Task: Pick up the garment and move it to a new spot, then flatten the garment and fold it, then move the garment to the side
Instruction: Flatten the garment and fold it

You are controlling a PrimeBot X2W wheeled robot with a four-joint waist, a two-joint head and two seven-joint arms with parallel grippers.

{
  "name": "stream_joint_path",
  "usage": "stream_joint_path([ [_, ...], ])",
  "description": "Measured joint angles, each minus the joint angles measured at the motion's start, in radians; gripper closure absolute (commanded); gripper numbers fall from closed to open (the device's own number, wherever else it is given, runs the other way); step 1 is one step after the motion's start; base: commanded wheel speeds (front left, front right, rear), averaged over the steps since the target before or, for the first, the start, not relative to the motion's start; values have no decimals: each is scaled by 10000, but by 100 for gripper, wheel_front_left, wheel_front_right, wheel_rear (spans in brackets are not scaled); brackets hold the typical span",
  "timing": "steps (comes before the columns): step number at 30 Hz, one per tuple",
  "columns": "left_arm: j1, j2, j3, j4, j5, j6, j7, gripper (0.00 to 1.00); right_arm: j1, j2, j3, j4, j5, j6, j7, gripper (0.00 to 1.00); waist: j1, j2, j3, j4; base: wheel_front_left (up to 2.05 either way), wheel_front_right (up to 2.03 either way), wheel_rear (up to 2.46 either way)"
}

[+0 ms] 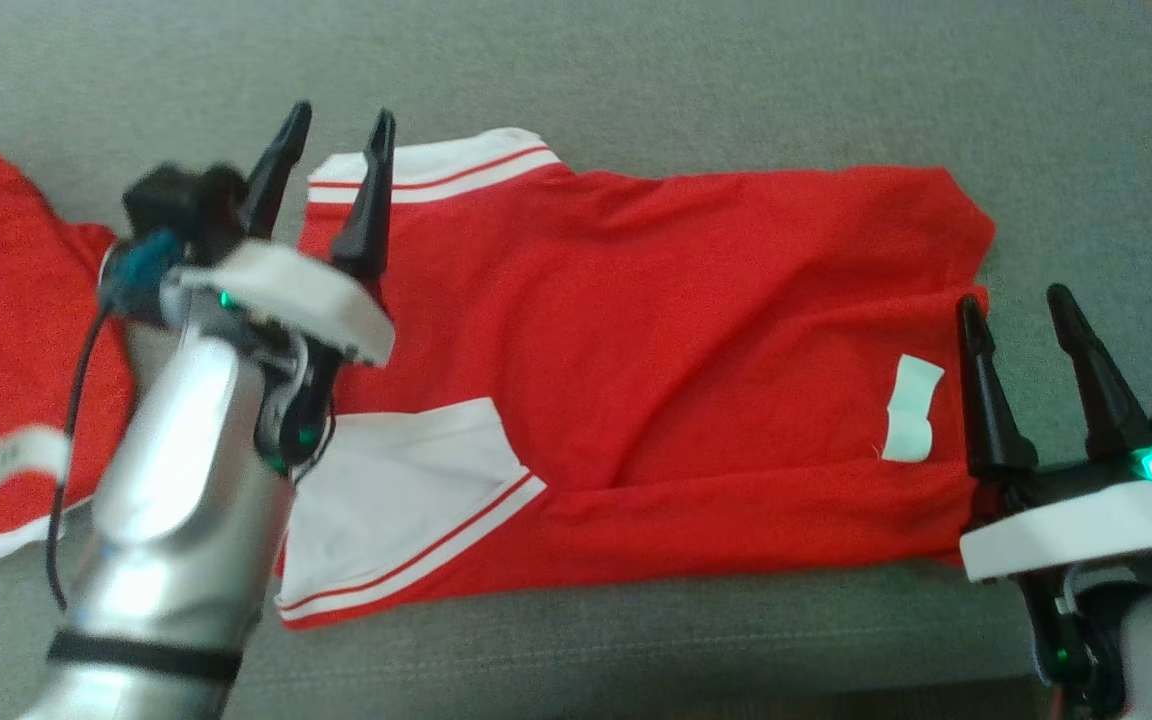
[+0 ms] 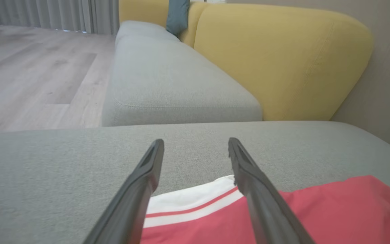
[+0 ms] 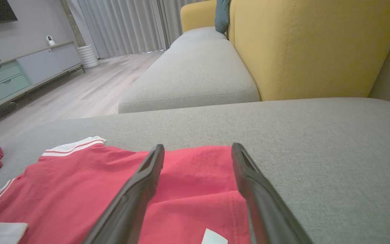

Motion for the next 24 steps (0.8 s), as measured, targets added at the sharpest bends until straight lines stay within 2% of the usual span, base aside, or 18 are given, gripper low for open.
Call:
stream_joint_path([
  [8, -2323, -320, -213, 3643, -2, -472, 144, 0, -332, 31, 161, 391, 98, 0, -105, 0, 1, 0, 641, -564, 0, 0, 0],
  [13, -2925, -416, -470, 5453, -2, -589, 1118, 0, -332, 40, 157, 570, 224, 0, -236, 0, 1, 0, 808, -741, 0, 0, 0],
  [18, -3584, -481, -596, 6531, -4, -665, 1939, 0, -332, 44, 148, 692, 412, 0, -322, 0, 0, 0, 828, -751, 0, 0, 0],
  [24, -4100, -474, -894, 7225, 134, -654, 2000, 0, -383, 46, 313, 817, 514, 0, -324, 0, -1, 0, 923, -845, 0, 0, 0],
])
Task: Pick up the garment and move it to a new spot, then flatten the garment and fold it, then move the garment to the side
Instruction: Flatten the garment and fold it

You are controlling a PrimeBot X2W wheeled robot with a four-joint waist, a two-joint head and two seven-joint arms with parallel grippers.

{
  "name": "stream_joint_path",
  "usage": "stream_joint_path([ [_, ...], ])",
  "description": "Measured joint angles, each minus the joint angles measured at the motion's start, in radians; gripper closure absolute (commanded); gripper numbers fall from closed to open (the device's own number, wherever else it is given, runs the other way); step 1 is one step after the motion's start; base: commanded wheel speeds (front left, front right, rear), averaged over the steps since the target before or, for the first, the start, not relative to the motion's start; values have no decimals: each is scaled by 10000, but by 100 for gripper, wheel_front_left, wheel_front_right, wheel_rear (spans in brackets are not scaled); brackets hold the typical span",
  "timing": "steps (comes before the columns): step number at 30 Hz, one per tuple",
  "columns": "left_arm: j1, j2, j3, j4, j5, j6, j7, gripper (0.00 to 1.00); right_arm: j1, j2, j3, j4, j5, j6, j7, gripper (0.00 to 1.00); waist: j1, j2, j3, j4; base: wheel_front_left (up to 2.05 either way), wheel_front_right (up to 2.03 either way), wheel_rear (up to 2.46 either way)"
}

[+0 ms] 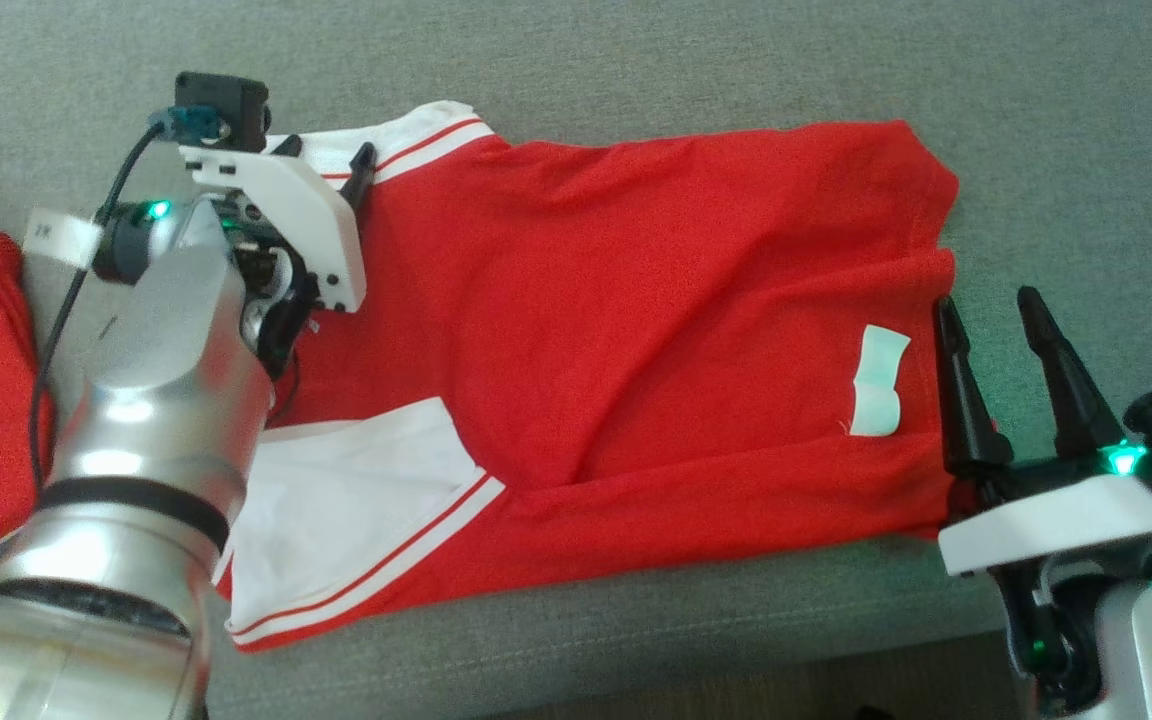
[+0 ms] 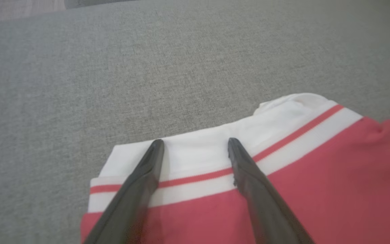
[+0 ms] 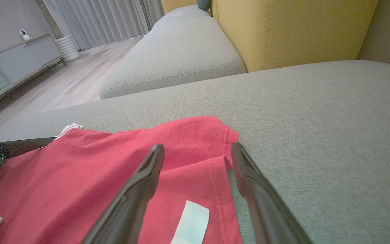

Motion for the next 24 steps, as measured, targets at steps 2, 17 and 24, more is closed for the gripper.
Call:
stream_joint_path([
  [2, -220, 2, -105, 259, 46, 6, 249, 0, -112, 0, 42, 50, 4, 0, 2, 0, 0, 0, 36, -52, 0, 0, 0],
  [17, -695, -98, -809, 976, 334, -71, -23, 100, -252, 8, -535, 222, 161, 0, 247, 0, 0, 0, -106, 67, 0, 0, 0],
  [24, -467, -113, -763, 809, 301, 75, -1381, 100, -393, 6, -719, 401, 63, 0, 345, 0, 0, 0, -291, 245, 0, 0, 0],
])
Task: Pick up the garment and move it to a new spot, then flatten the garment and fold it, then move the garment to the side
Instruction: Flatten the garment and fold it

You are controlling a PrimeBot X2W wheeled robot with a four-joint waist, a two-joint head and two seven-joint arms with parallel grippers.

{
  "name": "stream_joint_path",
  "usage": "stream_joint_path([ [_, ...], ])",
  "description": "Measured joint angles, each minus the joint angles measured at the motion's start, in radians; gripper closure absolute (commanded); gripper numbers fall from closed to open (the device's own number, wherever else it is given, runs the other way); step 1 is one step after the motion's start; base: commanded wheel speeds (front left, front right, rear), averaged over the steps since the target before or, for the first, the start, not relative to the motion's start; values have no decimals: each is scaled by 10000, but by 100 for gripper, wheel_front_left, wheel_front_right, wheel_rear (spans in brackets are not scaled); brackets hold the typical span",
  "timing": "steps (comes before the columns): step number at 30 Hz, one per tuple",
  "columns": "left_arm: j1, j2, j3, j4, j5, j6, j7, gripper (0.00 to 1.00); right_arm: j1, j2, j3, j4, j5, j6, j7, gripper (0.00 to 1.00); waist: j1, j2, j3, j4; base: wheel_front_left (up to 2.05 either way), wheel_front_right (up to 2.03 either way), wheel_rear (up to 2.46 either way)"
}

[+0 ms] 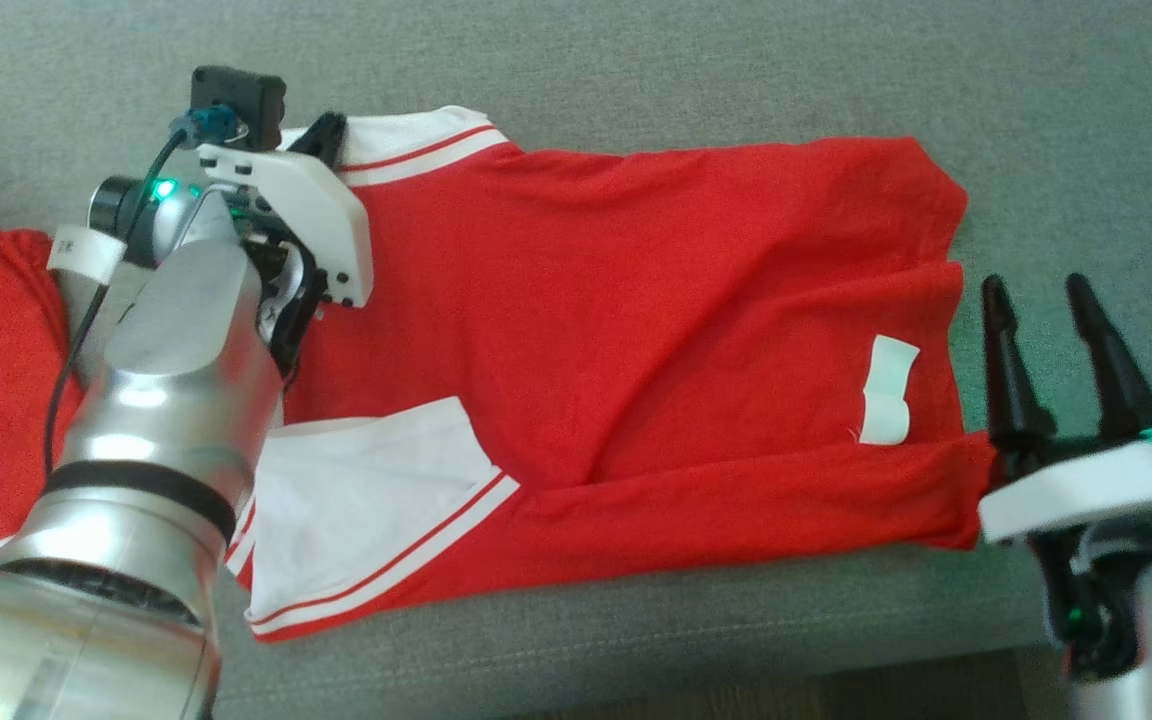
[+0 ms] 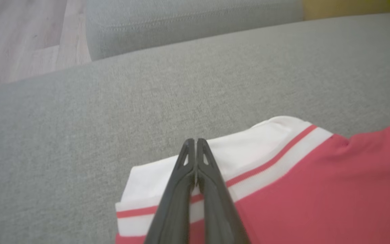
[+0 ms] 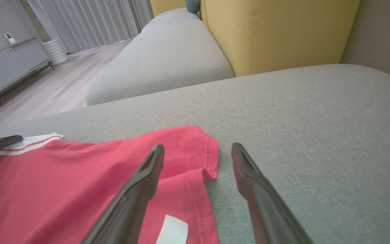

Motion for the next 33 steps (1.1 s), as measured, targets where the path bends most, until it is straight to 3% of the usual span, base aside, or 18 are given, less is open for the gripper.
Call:
stream_joint_path([
  [11, -126, -69, -44, -378, -104, -127, -675, 100, -2664, -1014, -439, 2750, 311, 0, 602, 0, 0, 0, 178, 257, 0, 0, 0],
  [18, -415, -79, -81, -617, -267, -263, -842, 100, -4529, -1402, 257, 4984, 677, 0, 895, 0, 0, 0, 500, 449, 0, 0, 0],
  [27, -415, -79, -249, -825, -449, -351, -936, 100, -5777, -1860, 1645, 7097, 1062, 0, 1390, 0, 0, 0, 696, 623, 0, 0, 0],
  [28, -415, -77, -278, -844, -523, -353, -943, 100, -5883, -1898, 1824, 7212, 1172, 0, 1476, 7, 0, 0, 712, 648, 0, 0, 0],
  [30, -414, -79, -309, -867, -648, -360, -1009, 100, -6114, -2017, 2090, 7352, 1419, 0, 1649, 100, 0, 0, 723, 700, 0, 0, 0],
  [33, -412, -58, -316, -945, -721, -362, -1080, 100, -6317, -2176, 2366, 7476, 1691, 0, 1695, 100, 0, 0, 679, 751, 0, 0, 0],
])
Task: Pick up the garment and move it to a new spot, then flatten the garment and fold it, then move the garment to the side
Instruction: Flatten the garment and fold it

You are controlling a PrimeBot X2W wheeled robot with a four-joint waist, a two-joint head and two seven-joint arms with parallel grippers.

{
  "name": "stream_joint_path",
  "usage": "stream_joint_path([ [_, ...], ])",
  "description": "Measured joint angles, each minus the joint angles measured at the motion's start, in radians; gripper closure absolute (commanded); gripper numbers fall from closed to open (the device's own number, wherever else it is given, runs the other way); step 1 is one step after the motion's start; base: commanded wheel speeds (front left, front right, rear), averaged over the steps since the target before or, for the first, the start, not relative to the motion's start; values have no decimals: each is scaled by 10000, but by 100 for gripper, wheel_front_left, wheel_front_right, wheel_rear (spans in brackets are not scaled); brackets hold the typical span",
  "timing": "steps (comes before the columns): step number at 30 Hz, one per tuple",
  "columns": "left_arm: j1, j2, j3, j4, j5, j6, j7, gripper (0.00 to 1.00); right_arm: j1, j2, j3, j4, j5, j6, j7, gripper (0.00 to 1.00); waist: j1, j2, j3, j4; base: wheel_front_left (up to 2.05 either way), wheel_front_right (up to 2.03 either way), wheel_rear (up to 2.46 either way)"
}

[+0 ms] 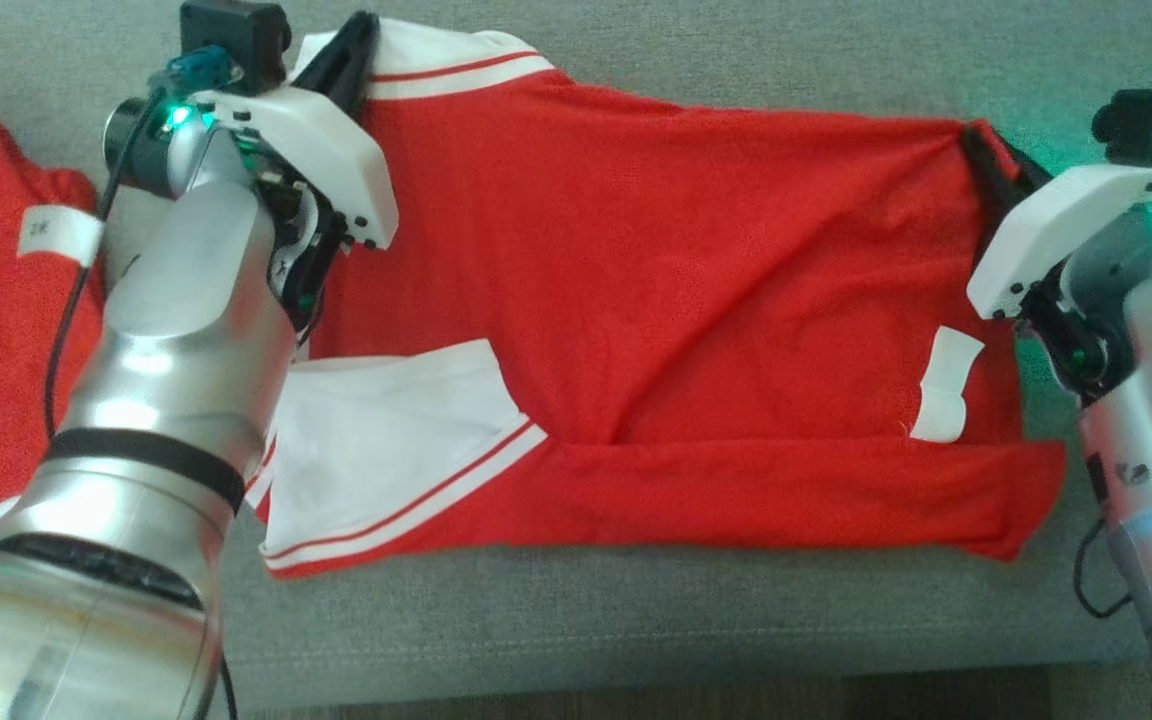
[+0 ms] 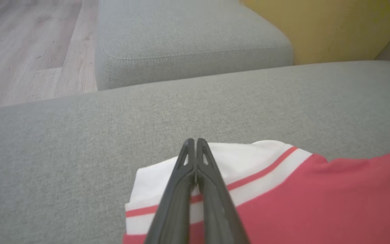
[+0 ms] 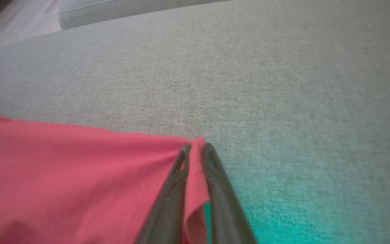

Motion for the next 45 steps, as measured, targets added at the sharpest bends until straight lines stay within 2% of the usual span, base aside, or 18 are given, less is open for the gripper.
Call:
stream_joint_path([
  [8, 78, 100, 33, -901, -255, -2, -307, 100, 0, -305, -318, -527, 313, 0, -1638, 100, 0, 0, -220, 178, 0, 0, 0],
  [13, 697, 337, 221, -2092, -224, 40, -387, 100, 65, -343, -314, -905, 311, 0, -1887, 100, 0, 0, -384, 274, 0, 0, 0],
  [18, 2132, 654, 479, -4286, 79, 393, -391, 100, 668, -385, -376, -1565, 311, 0, -2086, 100, 0, 0, -546, 360, 0, 0, 0],
  [19, 2132, 654, 479, -4286, 79, 393, -391, 100, 668, -385, -376, -1565, 311, 0, -2086, 100, 0, 0, -546, 360, 0, 0, 0],
  [25, 4866, 993, 600, -6890, 322, 884, -391, 100, 2524, -422, -374, -2610, 56, 0, -2125, 100, 0, 0, -779, 432, 0, 0, 0],
  [29, 6700, 1248, 508, -7919, 383, 1083, -387, 100, 3678, -282, -640, -3361, -249, 0, -2123, 100, -1, 0, -914, 518, 0, 0, 0],
  [37, 7711, 1315, 479, -8174, -79, 1335, 13, 100, 5111, 276, -1118, -4454, -861, 0, -2011, 100, 0, 0, -1145, 606, 0, 0, 0],
  [38, 7770, 1315, 477, -8161, -167, 1337, 92, 100, 5282, 360, -1133, -4535, -940, 0, -1992, 77, -1, 0, -1170, 588, 0, 0, 0],
  [39, 7823, 1313, 477, -8103, -192, 1338, 163, 100, 5449, 441, -1175, -4600, -1018, 0, -1990, 44, -1, 0, -1199, 573, 0, 0, 0],
  [40, 7875, 1304, 479, -8011, -288, 1344, 217, 100, 5603, 541, -1243, -4654, -1087, 0, -1971, 2, -1, 1, -1234, 552, 0, 0, 0],
  [41, 7942, 1302, 495, -7944, -387, 1348, 265, 91, 5741, 639, -1271, -4707, -1141, 0, -1942, 0, -1, 0, -1270, 525, 0, 0, 0],
  [42, 8024, 1283, 499, -7898, -533, 1329, 347, 67, 5906, 702, -1275, -4778, -1197, 0, -1944, 0, 0, 0, -1314, 506, 0, 0, 0],
  [43, 8114, 1264, 493, -7845, -663, 1325, 403, 60, 6068, 790, -1319, -4844, -1216, 0, -1944, 0, -1, 0, -1358, 493, 0, 0, 0],
  [45, 8296, 1243, 489, -7754, -746, 1323, 431, 0, 6370, 984, -1461, -4949, -1323, 0, -1950, 0, -1, 0, -1457, 479, 0, 0, 0],
])
